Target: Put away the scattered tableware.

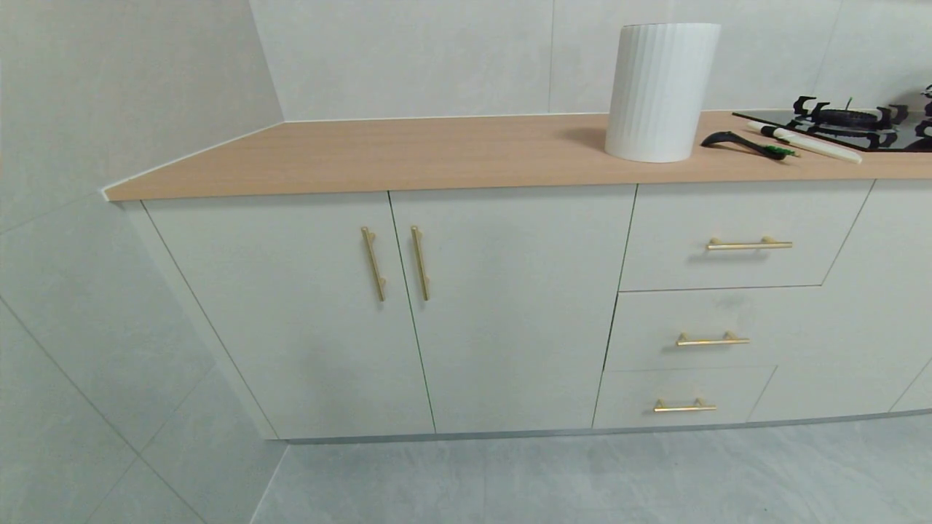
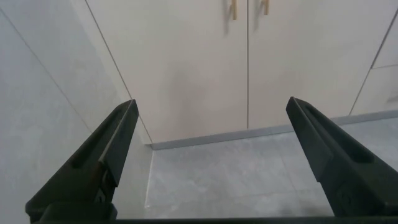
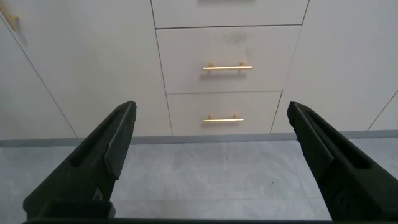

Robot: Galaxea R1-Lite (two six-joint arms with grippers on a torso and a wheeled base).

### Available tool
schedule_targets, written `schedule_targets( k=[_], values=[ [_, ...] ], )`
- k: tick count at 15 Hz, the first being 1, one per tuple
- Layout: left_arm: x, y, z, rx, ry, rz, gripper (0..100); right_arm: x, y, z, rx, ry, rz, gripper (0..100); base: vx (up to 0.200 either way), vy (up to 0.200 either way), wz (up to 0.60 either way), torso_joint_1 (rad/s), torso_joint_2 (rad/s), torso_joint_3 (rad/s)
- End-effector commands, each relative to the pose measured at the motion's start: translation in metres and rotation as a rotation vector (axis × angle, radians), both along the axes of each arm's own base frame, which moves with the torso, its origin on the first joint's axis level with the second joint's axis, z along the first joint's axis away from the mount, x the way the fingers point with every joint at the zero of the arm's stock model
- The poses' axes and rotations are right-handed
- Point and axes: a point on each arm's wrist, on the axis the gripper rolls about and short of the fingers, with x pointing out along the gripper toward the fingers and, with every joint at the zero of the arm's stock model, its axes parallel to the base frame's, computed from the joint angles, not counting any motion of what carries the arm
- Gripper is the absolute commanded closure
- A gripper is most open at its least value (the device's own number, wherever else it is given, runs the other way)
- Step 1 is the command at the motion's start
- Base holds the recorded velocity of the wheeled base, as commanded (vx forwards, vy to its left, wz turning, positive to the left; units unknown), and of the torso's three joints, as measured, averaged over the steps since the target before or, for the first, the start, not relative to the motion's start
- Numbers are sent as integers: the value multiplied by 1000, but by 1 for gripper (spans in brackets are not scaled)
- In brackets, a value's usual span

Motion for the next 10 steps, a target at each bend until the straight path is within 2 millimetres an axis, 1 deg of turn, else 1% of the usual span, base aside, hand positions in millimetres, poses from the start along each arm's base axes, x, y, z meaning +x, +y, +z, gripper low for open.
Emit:
schedule_targets(
  k=[1,4,10],
  values=[
    [0,0,0,-10,1,1,0,0,0,0,0,2,0,0,0,0,0,0,0,0],
    [0,0,0,-67,6,-1,0,0,0,0,1,2,0,0,0,0,0,0,0,0],
    [0,0,0,-68,5,-1,0,0,0,0,-2,2,3,0,0,-200,0,6,3,1]
  ],
)
